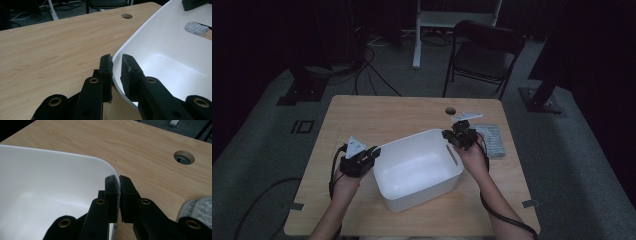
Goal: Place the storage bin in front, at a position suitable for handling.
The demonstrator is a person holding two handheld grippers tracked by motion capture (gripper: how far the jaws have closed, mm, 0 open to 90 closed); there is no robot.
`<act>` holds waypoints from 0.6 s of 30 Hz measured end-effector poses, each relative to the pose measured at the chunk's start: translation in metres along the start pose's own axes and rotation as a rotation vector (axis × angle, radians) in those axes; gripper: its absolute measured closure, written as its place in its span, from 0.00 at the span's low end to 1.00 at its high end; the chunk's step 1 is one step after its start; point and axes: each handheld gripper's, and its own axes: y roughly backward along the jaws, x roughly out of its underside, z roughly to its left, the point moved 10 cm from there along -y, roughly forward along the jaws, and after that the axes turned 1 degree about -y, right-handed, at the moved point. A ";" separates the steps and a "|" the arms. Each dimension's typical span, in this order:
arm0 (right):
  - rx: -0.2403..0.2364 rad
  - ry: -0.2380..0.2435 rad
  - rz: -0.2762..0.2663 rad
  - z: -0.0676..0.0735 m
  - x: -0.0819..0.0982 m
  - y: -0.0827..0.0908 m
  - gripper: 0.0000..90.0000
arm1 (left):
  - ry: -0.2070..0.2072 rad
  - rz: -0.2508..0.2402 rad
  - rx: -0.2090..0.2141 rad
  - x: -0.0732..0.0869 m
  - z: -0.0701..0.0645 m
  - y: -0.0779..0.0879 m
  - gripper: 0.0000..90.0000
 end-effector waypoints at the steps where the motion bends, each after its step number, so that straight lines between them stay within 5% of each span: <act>1: 0.000 0.000 -0.002 0.000 0.000 0.000 0.96 | -0.001 -0.001 -0.001 0.000 0.001 -0.001 0.89; 13: -0.069 -0.053 -0.023 0.006 0.006 0.010 0.90 | -0.010 -0.004 -0.008 -0.001 0.008 -0.002 0.89; 18: -0.120 -0.086 -0.081 0.008 0.009 0.035 0.80 | 0.001 -0.001 -0.021 0.000 0.015 0.001 0.89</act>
